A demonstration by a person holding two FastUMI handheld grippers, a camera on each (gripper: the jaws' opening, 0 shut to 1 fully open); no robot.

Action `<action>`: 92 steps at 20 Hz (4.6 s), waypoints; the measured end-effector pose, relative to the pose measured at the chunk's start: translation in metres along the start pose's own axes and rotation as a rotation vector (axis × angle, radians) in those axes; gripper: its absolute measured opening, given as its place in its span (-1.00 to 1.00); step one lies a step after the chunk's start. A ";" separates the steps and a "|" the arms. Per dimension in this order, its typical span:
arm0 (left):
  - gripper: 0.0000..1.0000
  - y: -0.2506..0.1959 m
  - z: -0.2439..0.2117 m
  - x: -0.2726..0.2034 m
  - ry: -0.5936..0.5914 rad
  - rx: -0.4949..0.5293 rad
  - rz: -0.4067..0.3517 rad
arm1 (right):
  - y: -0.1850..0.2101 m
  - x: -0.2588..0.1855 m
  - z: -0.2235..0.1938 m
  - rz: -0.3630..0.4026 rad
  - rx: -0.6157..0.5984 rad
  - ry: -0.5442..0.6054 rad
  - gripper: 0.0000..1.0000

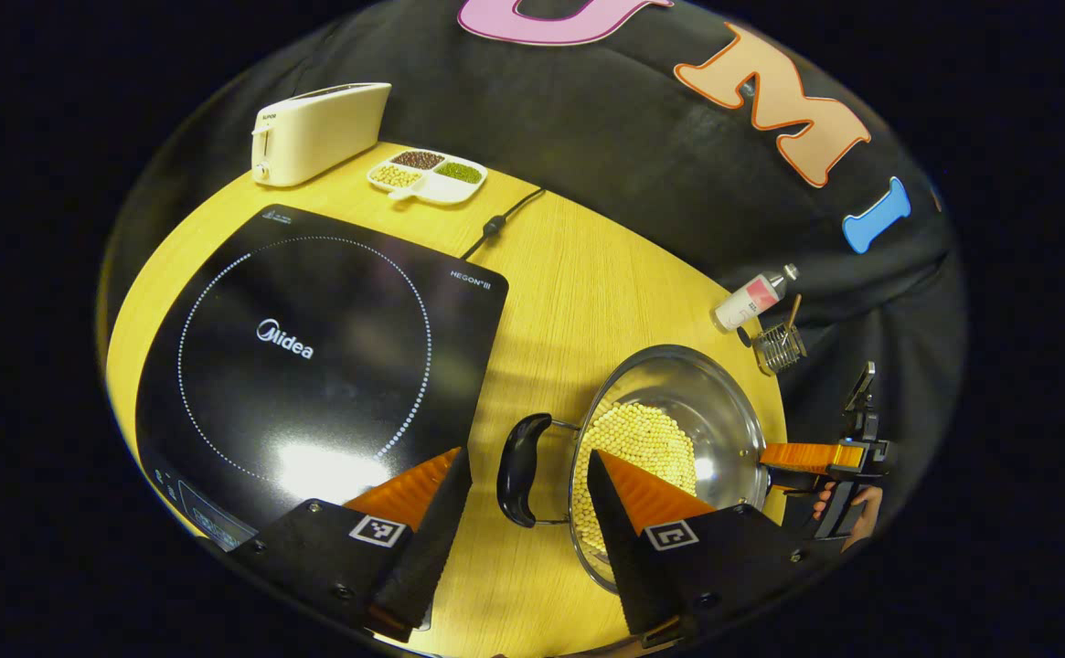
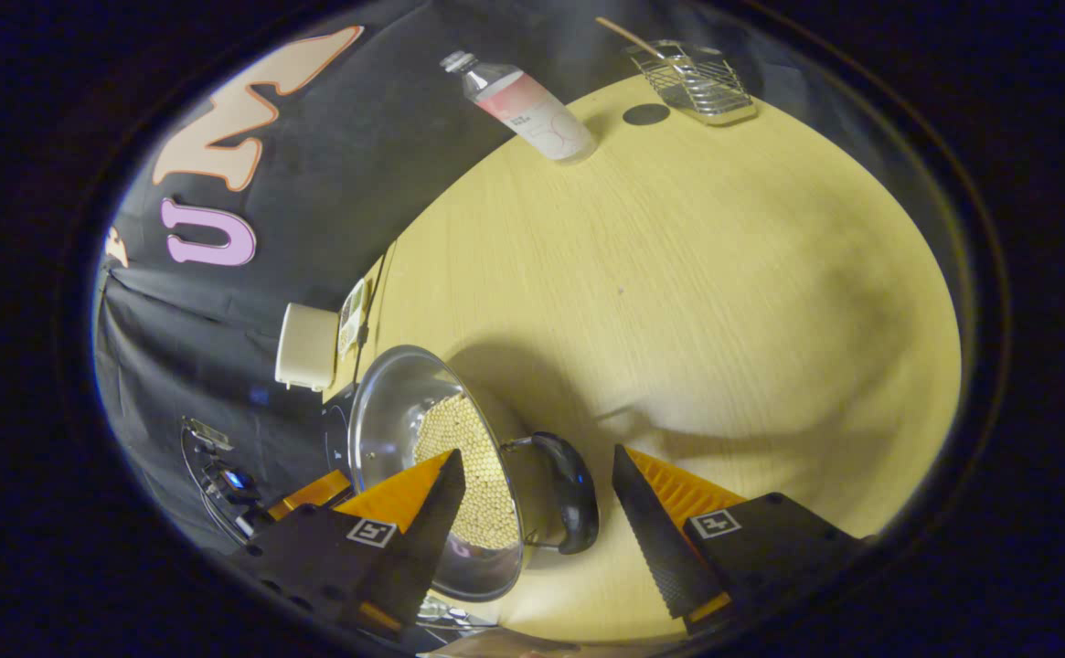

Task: First push the handle of the pot to place it horizontally, then grasp the pot with both hands and set it on the induction cooktop.

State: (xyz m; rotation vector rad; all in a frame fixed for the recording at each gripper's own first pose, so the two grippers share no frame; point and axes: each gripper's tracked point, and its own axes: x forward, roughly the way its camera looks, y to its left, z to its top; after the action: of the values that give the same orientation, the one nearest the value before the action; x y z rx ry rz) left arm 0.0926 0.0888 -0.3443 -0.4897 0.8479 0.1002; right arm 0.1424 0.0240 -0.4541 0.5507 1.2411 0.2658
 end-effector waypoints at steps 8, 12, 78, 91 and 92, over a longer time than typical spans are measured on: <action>0.60 -0.009 -0.010 0.025 0.064 -0.016 -0.020 | -0.007 0.019 -0.009 -0.013 -0.027 0.063 0.75; 0.60 -0.009 -0.017 0.036 0.111 0.008 -0.013 | -0.011 0.027 -0.012 -0.025 -0.039 0.092 0.48; 0.05 0.249 0.162 -0.072 -0.209 0.258 0.012 | 0.285 0.129 -0.126 -0.084 -0.040 -0.242 -0.10; 0.16 0.258 0.158 -0.064 -0.227 0.223 0.000 | 0.290 0.143 -0.116 -0.042 -0.088 -0.267 -0.05; 0.17 0.258 0.157 -0.065 -0.221 0.223 0.003 | 0.290 0.143 -0.117 -0.043 -0.087 -0.265 -0.05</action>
State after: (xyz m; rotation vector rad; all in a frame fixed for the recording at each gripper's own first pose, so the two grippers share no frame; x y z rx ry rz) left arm 0.0874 0.3955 -0.3057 -0.2619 0.6339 0.0600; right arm 0.1068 0.3662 -0.4427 0.4670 0.9789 0.2026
